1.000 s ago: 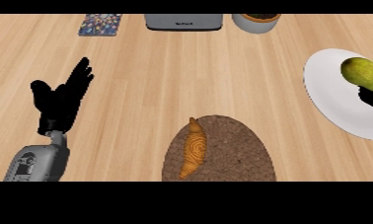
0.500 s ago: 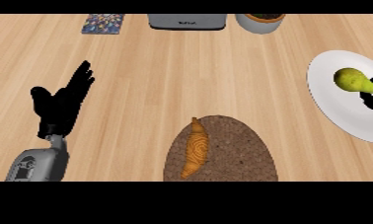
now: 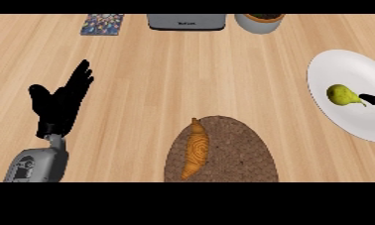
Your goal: Pick the pear from the placemat and place it in the plate
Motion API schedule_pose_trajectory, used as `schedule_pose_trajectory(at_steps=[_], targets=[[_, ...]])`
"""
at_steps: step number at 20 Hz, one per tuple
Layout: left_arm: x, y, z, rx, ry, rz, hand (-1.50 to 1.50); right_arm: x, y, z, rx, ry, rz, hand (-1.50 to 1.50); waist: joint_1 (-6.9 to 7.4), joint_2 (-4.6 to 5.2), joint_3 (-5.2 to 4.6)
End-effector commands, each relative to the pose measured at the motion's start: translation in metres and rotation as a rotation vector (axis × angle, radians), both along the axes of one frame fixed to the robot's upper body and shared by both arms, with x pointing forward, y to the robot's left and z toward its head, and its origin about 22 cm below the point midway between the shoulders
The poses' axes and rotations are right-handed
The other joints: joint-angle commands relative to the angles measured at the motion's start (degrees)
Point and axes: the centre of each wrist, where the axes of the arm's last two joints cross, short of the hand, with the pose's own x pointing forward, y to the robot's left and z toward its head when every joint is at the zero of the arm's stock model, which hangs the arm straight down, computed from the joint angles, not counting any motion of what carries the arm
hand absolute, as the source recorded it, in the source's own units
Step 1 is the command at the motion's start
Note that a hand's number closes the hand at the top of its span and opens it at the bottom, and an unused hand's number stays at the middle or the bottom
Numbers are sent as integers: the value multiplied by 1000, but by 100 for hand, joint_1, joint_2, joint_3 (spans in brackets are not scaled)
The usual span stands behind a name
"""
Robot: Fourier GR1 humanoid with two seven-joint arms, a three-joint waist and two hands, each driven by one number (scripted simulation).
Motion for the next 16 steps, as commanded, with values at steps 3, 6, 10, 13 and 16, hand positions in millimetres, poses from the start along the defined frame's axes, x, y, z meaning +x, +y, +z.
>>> schedule_pose_trajectory(at_steps=[3,6,10,13,16], targets=[[-1,4,3,5,4,12,0,5,-2,13,234,-207,193,-150,-80,-41,-8],[-5,6,-1,34,7,26,0,0,-13,28,366,-173,144,-150,-120,-59,-16],[-2,6,6,8,1,29,0,-8,-20,20,553,-5,139,-150,-141,-68,-18],[3,3,4,-4,-3,30,0,-11,-34,34,614,52,179,-150,-81,-29,-13],[15,-6,9,11,17,31,0,-35,-47,23,634,51,196,-150,-114,-29,-13]])
